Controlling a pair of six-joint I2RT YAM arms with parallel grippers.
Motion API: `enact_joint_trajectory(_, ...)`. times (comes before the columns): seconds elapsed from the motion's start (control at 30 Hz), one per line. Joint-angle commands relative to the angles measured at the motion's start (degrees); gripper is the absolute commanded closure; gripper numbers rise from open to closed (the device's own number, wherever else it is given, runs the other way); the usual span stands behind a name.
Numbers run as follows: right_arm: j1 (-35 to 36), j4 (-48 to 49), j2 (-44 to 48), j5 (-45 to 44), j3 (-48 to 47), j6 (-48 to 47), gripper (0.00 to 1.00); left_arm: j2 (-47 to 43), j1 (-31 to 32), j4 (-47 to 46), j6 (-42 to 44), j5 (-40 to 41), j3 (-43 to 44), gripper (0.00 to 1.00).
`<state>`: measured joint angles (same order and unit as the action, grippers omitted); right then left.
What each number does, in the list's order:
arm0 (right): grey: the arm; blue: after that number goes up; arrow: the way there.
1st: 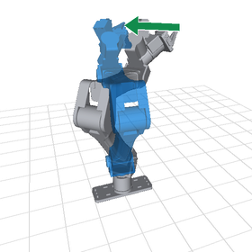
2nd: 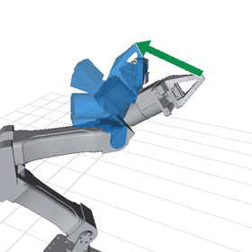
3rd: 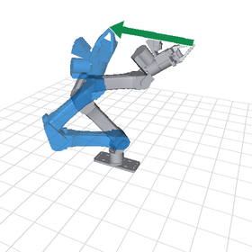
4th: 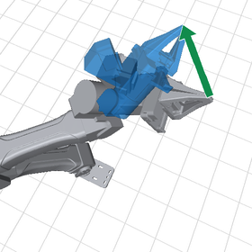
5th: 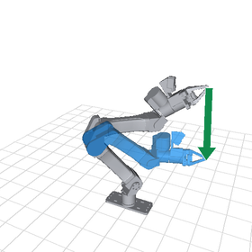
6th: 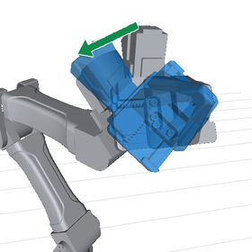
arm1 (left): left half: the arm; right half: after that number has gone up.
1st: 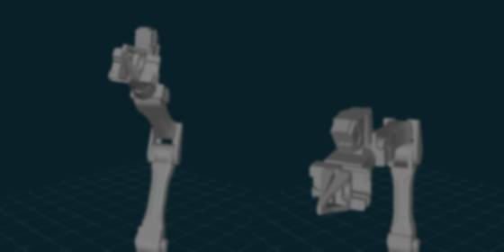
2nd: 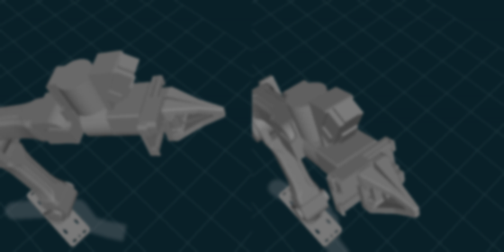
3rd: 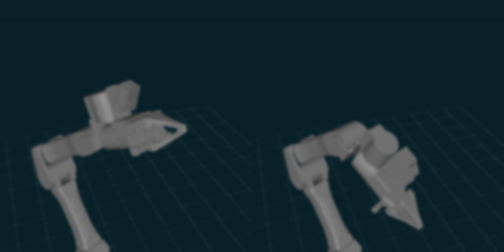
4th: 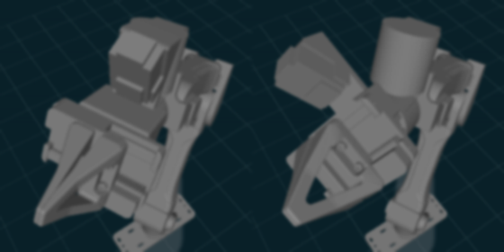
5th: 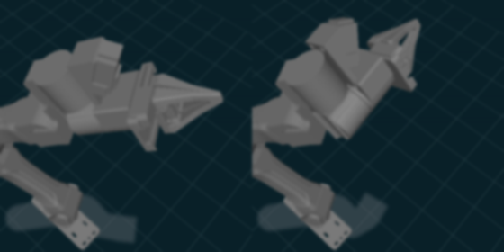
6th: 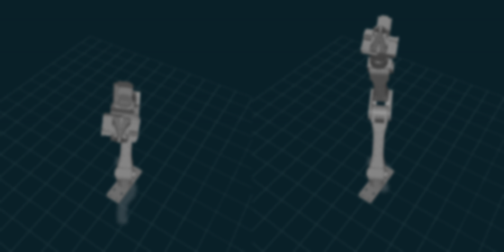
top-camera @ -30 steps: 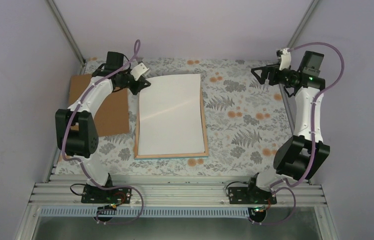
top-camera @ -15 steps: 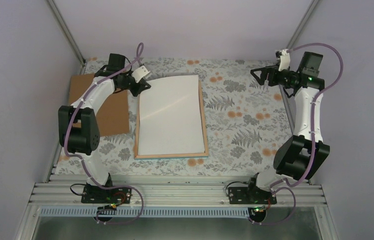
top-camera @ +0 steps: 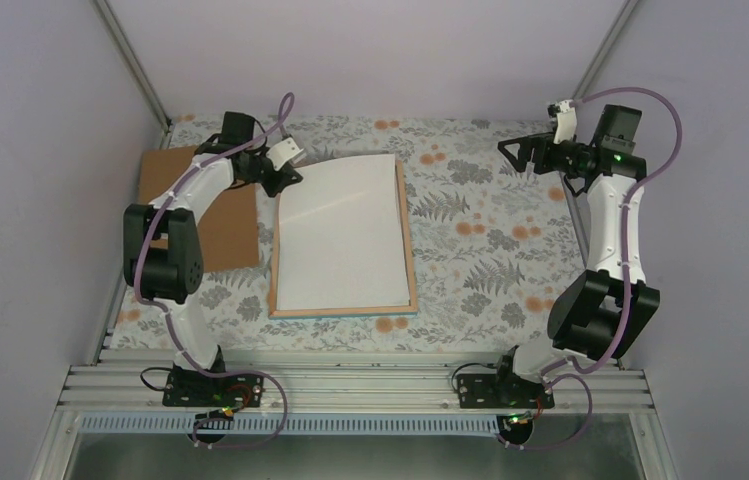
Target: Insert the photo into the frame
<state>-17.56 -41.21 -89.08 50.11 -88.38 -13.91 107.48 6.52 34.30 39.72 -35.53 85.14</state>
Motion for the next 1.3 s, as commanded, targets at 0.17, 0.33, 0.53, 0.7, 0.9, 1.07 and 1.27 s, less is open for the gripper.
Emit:
enact_joint_trajectory(0.17, 0.86, 0.09, 0.40, 0.59, 0.31, -0.94, 0.00, 2.63, 0.23, 1.69, 3.88, -2.45, 0.73, 0.98)
enact_joint_trajectory(0.33, 0.94, 0.13, 0.31, 0.39, 0.40, -0.94, 0.00, 2.88, 0.42, 2.12, 4.74, -3.71, 0.69, 0.98)
enact_joint_trajectory(0.53, 1.01, 0.01, 0.22, 0.32, 0.29, -0.94, 0.00, 3.58, 0.51, 2.76, 4.81, -3.55, 1.69, 0.97)
enact_joint_trajectory(0.7, 0.98, 0.08, 0.22, 0.39, 0.22, -0.88, 0.00, 3.69, 0.53, 1.08, 3.01, -0.84, 1.42, 0.76)
enact_joint_trajectory(0.9, 1.06, -0.01, 0.44, 0.52, 0.55, -1.14, 0.00, 0.74, 0.67, -4.38, 0.41, 3.28, -1.63, 0.50)
enact_joint_trajectory(1.07, 1.12, 0.08, 0.90, 0.36, 1.06, -1.25, 0.00, -2.03, 1.66, -8.30, 0.04, 8.25, -4.61, 0.34)
enact_joint_trajectory(1.27, 1.23, 0.34, 2.07, -0.41, 2.13, -1.56, 0.00, -5.68, 3.41, -13.79, 0.00, 14.84, -9.22, 0.00)
